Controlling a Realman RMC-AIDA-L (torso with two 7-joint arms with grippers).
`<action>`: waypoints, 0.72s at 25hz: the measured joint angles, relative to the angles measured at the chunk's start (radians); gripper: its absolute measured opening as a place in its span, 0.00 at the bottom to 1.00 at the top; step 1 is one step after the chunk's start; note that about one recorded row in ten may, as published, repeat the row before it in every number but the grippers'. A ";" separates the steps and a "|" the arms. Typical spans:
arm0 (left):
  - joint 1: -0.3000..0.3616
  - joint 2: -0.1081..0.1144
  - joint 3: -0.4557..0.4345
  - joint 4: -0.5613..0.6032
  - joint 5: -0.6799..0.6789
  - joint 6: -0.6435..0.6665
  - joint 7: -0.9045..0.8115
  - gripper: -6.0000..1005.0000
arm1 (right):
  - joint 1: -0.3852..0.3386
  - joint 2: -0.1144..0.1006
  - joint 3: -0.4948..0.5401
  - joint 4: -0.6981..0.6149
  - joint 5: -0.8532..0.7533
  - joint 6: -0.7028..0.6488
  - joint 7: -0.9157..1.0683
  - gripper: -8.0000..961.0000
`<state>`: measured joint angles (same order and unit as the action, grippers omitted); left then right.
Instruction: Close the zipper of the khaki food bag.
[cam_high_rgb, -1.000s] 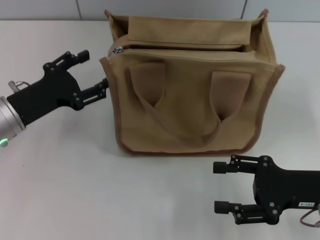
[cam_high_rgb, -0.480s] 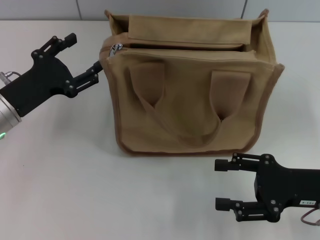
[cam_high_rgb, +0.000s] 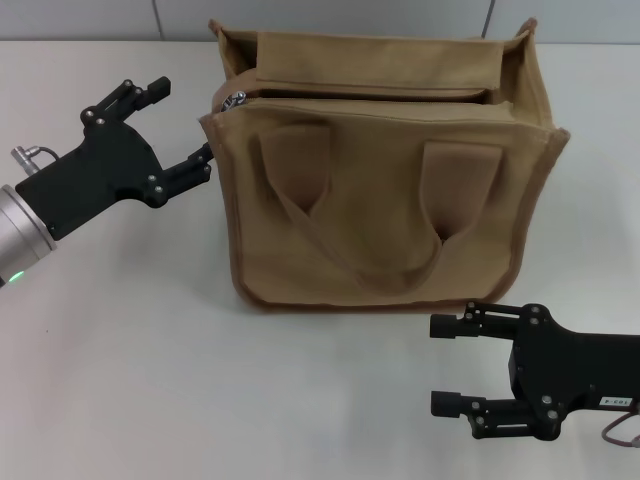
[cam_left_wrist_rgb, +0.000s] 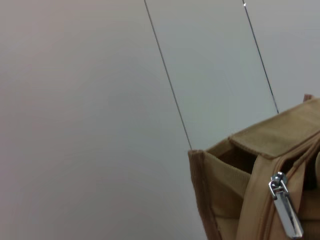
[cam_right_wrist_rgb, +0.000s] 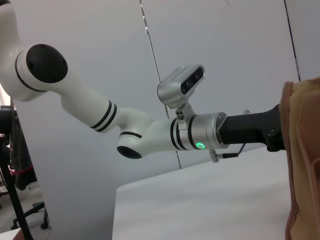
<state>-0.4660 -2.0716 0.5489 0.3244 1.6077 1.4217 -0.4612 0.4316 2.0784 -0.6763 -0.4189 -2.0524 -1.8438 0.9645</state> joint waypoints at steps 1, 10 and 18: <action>-0.002 -0.001 0.001 -0.001 -0.002 -0.006 0.010 0.83 | 0.000 0.000 0.000 0.000 0.000 0.000 0.000 0.79; -0.007 -0.002 -0.008 -0.020 -0.010 -0.009 0.059 0.83 | 0.001 0.000 0.000 -0.001 0.011 0.000 0.000 0.79; -0.001 0.000 -0.005 -0.021 -0.010 0.020 0.109 0.57 | 0.002 0.000 0.000 0.002 0.013 0.000 0.000 0.79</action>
<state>-0.4668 -2.0716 0.5439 0.3030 1.5977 1.4419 -0.3517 0.4338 2.0785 -0.6765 -0.4174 -2.0394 -1.8437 0.9649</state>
